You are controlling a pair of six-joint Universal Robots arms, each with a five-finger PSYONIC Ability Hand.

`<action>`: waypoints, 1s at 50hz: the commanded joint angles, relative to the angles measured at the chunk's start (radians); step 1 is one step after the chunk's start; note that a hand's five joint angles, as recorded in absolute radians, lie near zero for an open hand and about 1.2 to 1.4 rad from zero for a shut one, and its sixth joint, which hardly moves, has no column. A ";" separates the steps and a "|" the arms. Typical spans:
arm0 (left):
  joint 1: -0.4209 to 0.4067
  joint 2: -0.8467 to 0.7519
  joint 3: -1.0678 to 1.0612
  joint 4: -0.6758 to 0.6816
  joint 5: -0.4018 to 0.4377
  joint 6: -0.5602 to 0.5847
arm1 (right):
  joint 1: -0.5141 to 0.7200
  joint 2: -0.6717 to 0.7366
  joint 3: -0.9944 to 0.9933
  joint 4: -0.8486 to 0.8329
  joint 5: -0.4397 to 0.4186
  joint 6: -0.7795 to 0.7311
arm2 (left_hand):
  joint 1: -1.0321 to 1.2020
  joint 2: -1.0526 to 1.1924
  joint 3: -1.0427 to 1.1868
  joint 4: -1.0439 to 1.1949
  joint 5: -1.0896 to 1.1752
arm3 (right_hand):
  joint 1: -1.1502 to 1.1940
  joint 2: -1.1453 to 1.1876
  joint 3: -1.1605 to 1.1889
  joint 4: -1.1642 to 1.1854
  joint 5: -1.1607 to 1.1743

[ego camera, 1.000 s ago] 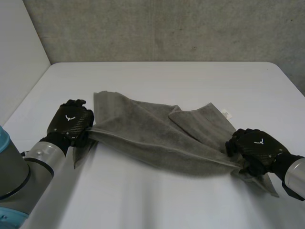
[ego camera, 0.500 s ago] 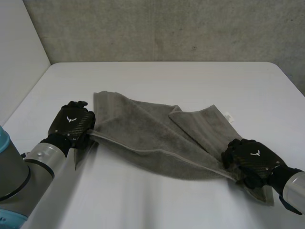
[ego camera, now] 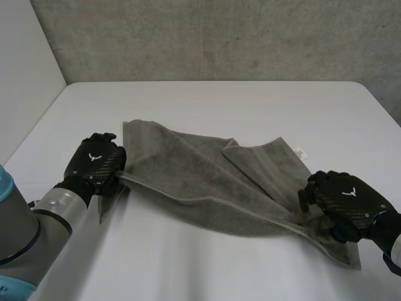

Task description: Fold the towel.

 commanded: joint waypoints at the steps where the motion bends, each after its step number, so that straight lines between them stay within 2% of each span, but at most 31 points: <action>1: 0.000 0.000 0.000 0.000 0.002 0.000 | -0.014 0.062 0.020 -0.006 0.001 -0.049 | 0.091 0.052 -0.042 -0.056 0.060 | -0.009 -0.020 -0.051 -0.078 -0.002; 11: -0.002 -0.003 -0.003 0.000 0.004 0.000 | -0.003 0.176 0.015 -0.036 0.005 -0.072 | 0.091 0.052 -0.042 -0.056 0.060 | -0.009 -0.020 -0.051 -0.078 -0.002; 37: 0.000 -0.010 -0.003 0.000 0.002 0.000 | 0.001 0.315 -0.046 -0.141 0.018 -0.052 | 0.091 0.052 -0.042 -0.056 0.060 | 0.006 -0.006 -0.051 -0.078 0.013; 50: 0.000 -0.005 -0.003 0.000 0.001 0.000 | 0.057 0.397 -0.068 -0.168 0.048 -0.040 | 0.091 0.052 -0.042 -0.056 0.060 | 0.038 0.026 -0.051 -0.078 0.045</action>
